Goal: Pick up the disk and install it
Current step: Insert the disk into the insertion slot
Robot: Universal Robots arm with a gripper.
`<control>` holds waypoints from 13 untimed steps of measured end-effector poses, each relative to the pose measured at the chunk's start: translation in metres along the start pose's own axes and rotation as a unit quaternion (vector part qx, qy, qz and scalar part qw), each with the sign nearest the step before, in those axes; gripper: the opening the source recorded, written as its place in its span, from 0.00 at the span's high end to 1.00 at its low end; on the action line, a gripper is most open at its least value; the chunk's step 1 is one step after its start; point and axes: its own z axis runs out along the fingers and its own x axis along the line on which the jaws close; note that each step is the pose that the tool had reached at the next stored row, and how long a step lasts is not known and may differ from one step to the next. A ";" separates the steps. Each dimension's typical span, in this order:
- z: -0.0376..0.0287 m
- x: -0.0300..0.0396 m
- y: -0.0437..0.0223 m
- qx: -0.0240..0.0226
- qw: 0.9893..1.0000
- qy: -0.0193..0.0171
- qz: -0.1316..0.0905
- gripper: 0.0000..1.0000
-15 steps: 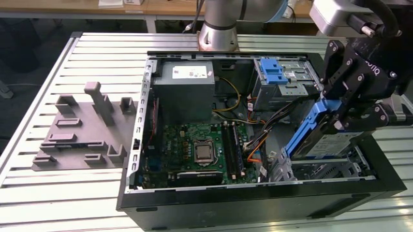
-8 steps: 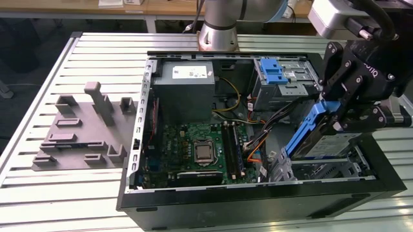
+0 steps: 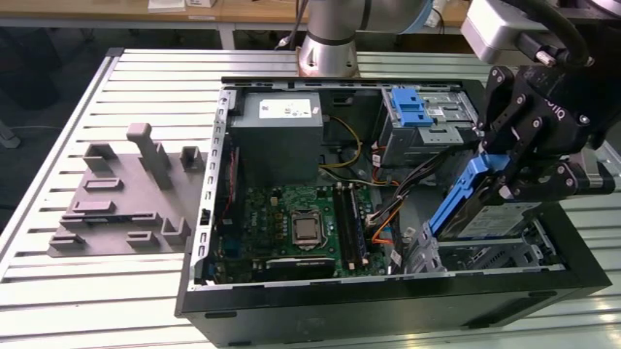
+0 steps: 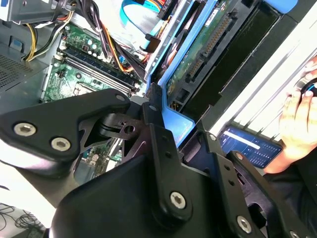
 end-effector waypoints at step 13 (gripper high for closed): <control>0.0053 0.0001 -0.0001 0.000 1.000 0.000 0.000 0.64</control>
